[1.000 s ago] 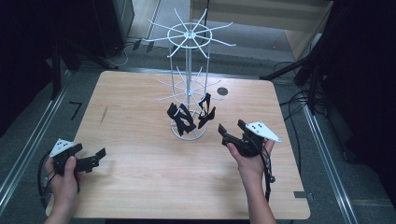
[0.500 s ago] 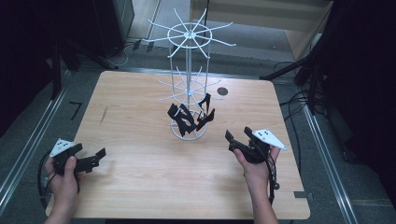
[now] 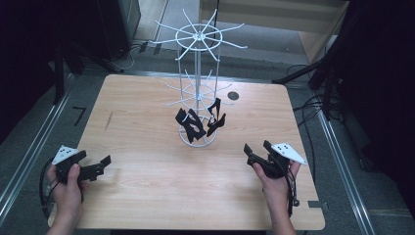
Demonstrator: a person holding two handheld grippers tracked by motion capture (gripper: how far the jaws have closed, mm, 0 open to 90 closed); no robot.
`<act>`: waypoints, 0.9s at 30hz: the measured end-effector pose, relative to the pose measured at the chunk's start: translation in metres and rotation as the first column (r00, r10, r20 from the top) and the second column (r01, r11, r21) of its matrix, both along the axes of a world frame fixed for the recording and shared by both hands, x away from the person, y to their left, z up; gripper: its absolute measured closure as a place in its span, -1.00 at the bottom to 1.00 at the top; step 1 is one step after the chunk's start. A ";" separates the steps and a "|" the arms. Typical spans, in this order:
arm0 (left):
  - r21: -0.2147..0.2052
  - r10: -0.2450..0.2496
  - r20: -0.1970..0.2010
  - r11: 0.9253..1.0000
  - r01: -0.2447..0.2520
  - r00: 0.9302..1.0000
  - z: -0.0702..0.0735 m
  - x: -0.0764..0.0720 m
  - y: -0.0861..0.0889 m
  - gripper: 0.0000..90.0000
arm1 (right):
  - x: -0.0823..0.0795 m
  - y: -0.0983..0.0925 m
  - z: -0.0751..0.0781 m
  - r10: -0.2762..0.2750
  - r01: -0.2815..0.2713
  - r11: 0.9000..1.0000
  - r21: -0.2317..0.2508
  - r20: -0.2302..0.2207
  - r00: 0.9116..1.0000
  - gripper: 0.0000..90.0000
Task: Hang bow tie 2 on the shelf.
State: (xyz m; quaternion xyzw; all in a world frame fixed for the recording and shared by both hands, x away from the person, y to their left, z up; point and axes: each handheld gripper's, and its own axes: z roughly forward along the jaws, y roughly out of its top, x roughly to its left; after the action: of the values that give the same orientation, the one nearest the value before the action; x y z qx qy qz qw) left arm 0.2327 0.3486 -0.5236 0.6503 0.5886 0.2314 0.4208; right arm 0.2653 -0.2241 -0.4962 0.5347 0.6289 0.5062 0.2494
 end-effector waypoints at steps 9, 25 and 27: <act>-0.003 0.000 0.000 1.000 0.000 1.000 0.000 0.000 0.000 -1.00 | -0.005 -0.011 -0.006 -0.018 0.018 1.000 0.004 -0.016 1.000 -0.52; -0.003 0.002 0.001 1.000 -0.002 1.000 0.000 0.000 0.000 -1.00 | -0.019 -0.043 -0.017 -0.059 0.059 0.998 -0.006 -0.037 0.998 -0.53; -0.003 0.001 0.001 1.000 -0.001 1.000 0.000 0.000 0.000 -1.00 | -0.021 -0.047 -0.019 -0.064 0.064 0.998 -0.009 -0.034 0.997 -0.53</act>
State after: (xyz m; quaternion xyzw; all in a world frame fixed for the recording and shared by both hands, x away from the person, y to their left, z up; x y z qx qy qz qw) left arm 0.2324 0.3489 -0.5234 0.6492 0.5891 0.2313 0.4220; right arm 0.2443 -0.2710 -0.5151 0.5623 0.6176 0.4862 0.2569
